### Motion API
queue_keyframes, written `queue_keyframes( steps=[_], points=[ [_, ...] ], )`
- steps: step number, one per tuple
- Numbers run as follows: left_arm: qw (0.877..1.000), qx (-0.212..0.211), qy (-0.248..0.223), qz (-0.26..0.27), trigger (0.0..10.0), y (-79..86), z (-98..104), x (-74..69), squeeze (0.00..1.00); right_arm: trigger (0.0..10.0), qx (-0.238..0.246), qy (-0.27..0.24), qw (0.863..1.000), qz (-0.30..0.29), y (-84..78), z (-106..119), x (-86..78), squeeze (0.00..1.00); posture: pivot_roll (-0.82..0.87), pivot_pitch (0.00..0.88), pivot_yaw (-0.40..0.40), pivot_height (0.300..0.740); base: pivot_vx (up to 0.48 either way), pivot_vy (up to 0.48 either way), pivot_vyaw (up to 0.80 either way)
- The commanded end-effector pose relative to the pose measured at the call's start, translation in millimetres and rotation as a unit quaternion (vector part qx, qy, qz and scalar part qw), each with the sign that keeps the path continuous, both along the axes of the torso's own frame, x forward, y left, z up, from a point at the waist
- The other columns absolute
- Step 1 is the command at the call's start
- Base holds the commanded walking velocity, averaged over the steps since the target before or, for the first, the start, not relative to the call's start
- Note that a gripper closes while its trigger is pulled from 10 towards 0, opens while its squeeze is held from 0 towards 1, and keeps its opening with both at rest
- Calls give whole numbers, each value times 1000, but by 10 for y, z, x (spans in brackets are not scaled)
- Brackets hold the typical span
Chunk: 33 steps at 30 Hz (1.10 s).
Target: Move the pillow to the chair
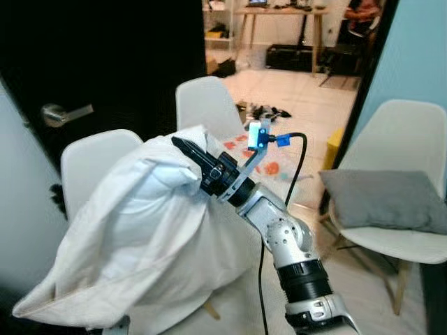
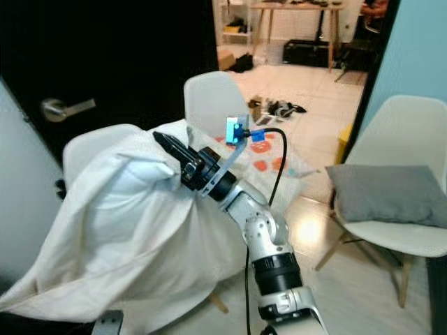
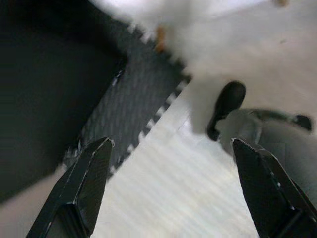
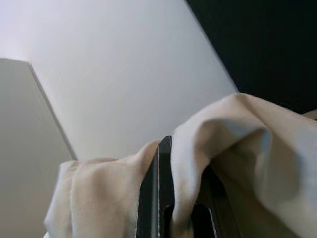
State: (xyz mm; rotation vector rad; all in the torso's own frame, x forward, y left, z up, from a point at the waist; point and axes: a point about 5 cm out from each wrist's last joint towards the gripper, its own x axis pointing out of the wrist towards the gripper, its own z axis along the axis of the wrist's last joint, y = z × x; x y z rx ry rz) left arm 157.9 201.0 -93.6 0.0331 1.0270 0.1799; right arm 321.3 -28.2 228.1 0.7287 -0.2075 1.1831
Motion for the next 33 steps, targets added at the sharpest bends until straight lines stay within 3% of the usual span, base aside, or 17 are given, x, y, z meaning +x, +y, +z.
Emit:
queue_keyframes(
  steps=[1,7,10,18,21,24,27,33],
  points=[
    [1000,0,1,-6,10000,6,0,0,0,10000,61,-40,997,34,185,257,-117,0,-72,29,32,740,0,0,800],
    [1000,1,-3,-13,10000,7,9,18,0,10000,45,-39,998,6,196,252,-80,0,-71,29,33,740,0,0,267],
    [1000,-1,-4,-14,10000,11,12,22,0,10000,44,-37,998,-3,184,258,-61,0,-70,30,32,740,0,-480,0],
    [1000,-4,-6,-12,10000,7,12,25,0,10000,34,-54,998,2,186,282,-88,0,-71,31,33,740,0,-457,800],
    [1000,-1,-7,-3,10000,11,14,26,0,10000,23,-58,998,19,214,269,-120,0,-72,29,33,740,0,0,800],
    [1000,3,-5,-6,10000,15,13,26,0,10000,-38,-83,995,47,306,171,-204,0,-74,26,33,740,0,0,265],
    [1000,4,-5,-8,10000,18,15,29,0,10000,-51,-82,994,48,328,129,-210,0,-73,22,30,740,0,0,0],
    [1000,4,-6,-12,10000,13,19,40,0,10000,-62,-90,993,46,347,109,-213,0,-73,18,28,740,0,0,800]
  ],
)
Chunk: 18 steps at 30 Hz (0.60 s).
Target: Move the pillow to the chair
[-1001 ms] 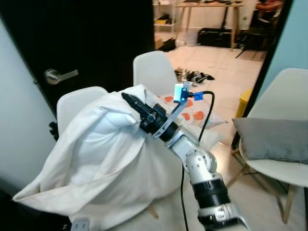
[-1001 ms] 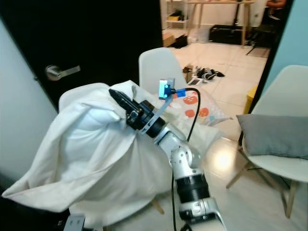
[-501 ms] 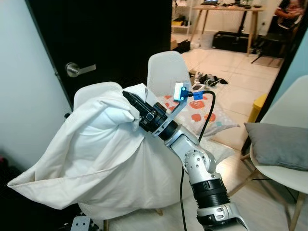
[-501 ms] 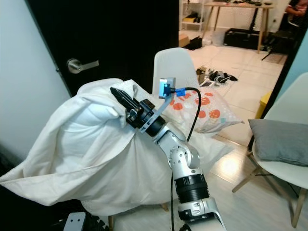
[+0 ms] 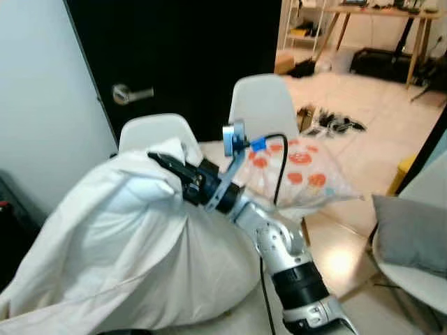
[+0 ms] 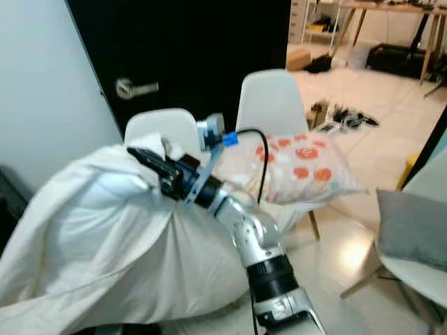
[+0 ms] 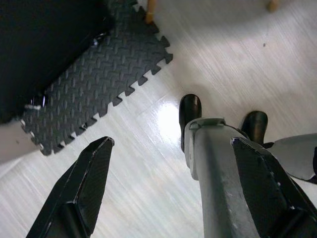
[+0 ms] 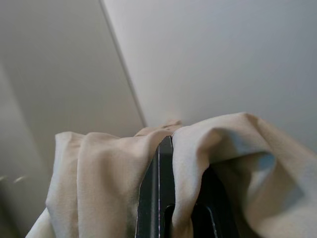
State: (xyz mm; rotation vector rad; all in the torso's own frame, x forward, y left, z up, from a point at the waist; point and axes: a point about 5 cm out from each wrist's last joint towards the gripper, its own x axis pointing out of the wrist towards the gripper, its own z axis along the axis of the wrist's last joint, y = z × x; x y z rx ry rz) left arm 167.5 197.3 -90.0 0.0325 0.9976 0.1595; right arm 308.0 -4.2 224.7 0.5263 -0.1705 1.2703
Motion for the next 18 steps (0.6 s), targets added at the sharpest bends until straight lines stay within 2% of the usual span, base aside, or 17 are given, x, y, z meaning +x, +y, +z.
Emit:
queue_keyframes(
  steps=[1,12,16,18],
  points=[
    [1000,7,8,-3,10000,47,-16,-52,0,10000,23,-35,999,25,110,139,-80,0,-75,17,27,740,0,0,800],
    [1000,1,0,-3,10000,19,-2,-13,0,10000,13,-32,999,10,111,117,-62,0,-78,20,22,740,0,0,800],
    [1000,1,-2,5,10000,18,-2,-13,0,10000,13,-11,1000,-9,97,96,1,0,-78,24,21,740,0,-474,0],
    [1000,4,-1,12,10000,24,-5,-21,0,10000,11,-8,1000,-12,95,90,10,0,-79,25,21,740,0,0,0]
  ],
)
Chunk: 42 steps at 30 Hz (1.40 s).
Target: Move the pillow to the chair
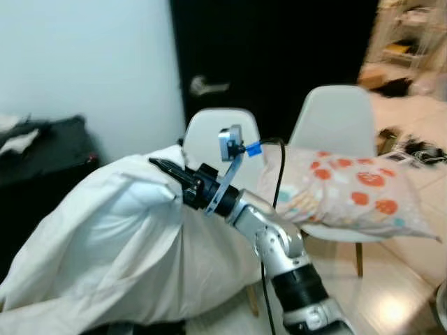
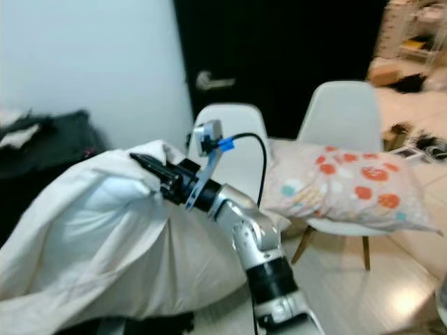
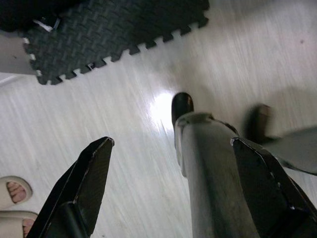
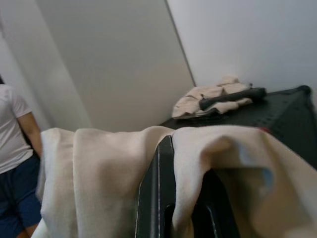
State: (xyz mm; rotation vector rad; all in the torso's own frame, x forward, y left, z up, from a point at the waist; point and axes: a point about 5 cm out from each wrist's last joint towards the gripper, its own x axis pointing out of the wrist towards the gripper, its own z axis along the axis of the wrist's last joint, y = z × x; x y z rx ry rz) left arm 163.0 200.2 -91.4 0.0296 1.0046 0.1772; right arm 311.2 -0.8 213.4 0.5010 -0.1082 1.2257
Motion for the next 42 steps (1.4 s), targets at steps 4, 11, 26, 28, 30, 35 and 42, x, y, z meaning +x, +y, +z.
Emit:
queue_keyframes(
  steps=[4,11,26,28,30,35,42],
  points=[
    [1000,3,-3,6,10000,-1,8,18,0,10000,35,-29,999,4,63,196,-21,0,-80,27,21,740,0,0,0],
    [994,11,-112,2,10000,10,268,480,0,10000,76,-22,997,-18,-7,337,33,0,-75,32,18,740,0,0,0],
    [927,47,-370,-39,10000,-76,1185,1419,0,10000,147,-100,983,-41,-201,971,1,0,-51,42,29,740,157,0,0],
    [923,45,-379,-43,10000,-99,1218,1443,0,10000,150,-106,982,-43,-212,1004,-6,0,-51,42,29,740,345,0,0],
    [923,45,-379,-43,10000,-99,1218,1443,0,10000,150,-106,982,-43,-212,1004,-6,0,-51,42,29,740,345,0,0],
    [916,45,-397,-46,10000,-136,1281,1485,0,10000,146,-103,983,-40,-208,974,-8,0,-50,41,34,740,352,0,0],
    [915,46,-398,-44,10000,-125,1288,1487,0,10000,103,-101,989,-42,-95,836,-26,0,-47,42,36,740,358,0,0]
  ],
)
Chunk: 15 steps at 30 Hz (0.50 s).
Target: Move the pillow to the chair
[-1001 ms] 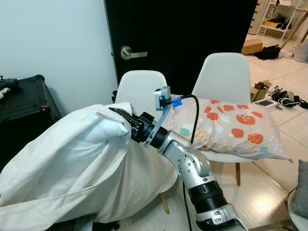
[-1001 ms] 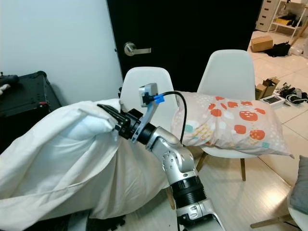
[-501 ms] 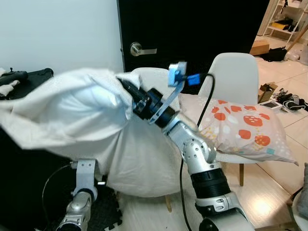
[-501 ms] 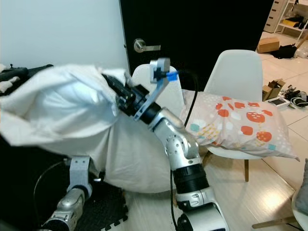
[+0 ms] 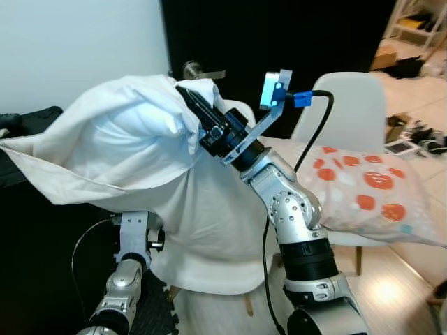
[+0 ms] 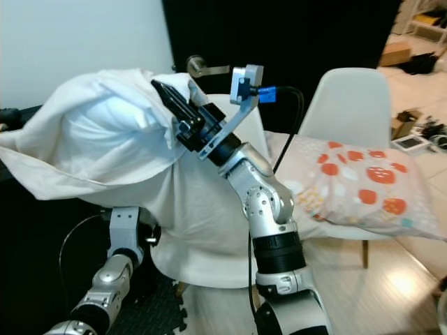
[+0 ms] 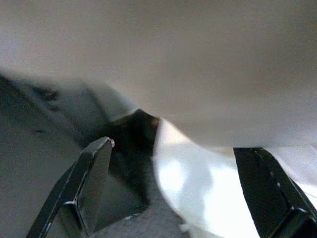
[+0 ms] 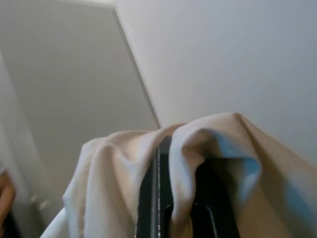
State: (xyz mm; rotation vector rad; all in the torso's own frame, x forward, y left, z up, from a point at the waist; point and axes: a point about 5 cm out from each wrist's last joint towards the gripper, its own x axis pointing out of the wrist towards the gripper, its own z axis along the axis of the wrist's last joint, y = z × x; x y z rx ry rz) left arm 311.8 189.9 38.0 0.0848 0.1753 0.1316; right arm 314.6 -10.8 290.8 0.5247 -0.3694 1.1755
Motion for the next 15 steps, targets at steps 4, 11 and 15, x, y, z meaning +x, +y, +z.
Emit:
queue_keyframes(
  steps=[4,11,15],
  points=[
    [1000,-4,1,0,10000,-32,-7,-1,0,10000,-3,-13,1000,-8,39,-8,-41,0,-49,43,38,740,367,0,0],
    [1000,-7,3,-2,10000,-56,-16,-1,0,10000,-16,-5,1000,-19,41,-43,-8,0,-50,43,37,740,372,0,0],
    [1000,-11,5,-6,10000,-81,-23,-1,0,10000,-41,4,998,-40,47,-98,41,0,-52,43,36,740,374,0,0]
  ],
)
